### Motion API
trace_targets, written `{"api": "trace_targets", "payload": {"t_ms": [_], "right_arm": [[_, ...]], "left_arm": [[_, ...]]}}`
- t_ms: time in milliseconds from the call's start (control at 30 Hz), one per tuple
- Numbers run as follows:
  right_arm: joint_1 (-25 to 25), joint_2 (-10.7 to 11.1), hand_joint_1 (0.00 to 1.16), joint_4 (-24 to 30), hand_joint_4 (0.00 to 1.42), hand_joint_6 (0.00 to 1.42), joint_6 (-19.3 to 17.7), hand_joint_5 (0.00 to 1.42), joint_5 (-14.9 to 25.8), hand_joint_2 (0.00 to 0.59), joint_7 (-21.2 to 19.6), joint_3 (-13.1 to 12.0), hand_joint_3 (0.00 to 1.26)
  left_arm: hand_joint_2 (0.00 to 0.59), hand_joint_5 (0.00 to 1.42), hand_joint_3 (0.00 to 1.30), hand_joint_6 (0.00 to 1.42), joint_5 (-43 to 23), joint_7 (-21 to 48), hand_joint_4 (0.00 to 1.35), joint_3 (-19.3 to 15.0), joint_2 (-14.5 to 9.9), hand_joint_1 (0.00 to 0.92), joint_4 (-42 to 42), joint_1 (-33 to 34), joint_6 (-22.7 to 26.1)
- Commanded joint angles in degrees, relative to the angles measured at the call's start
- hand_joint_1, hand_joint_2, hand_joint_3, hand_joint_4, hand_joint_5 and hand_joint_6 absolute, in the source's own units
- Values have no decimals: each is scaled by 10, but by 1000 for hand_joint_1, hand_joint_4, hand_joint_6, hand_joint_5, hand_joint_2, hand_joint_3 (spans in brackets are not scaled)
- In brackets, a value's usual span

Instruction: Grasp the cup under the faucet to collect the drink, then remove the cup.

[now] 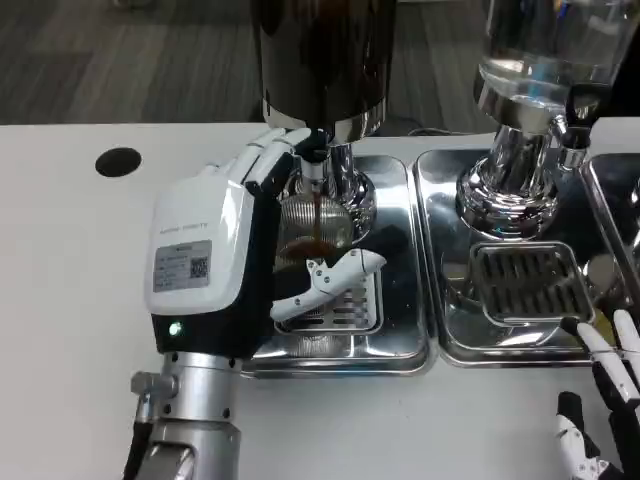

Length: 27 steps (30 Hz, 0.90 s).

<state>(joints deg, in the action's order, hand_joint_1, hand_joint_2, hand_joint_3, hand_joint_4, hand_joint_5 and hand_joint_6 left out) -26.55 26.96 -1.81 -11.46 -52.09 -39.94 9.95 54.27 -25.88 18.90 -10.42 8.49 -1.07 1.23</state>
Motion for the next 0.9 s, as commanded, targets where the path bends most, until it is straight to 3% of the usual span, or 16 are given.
{"api": "trace_targets", "payload": {"t_ms": [33, 900], "right_arm": [[2, -4, 94, 5, 1, 32, 2, 0, 1, 501, 7, 2, 156], [1, -13, 95, -7, 0, 21, -3, 0, 16, 501, 3, -2, 155]], "left_arm": [[66, 453, 468, 422, -3, 11, 280, -4, -5, 0, -7, -11, 8], [56, 222, 228, 224, -4, 26, 0, -49, -7, 0, 49, 13, 17]]}}
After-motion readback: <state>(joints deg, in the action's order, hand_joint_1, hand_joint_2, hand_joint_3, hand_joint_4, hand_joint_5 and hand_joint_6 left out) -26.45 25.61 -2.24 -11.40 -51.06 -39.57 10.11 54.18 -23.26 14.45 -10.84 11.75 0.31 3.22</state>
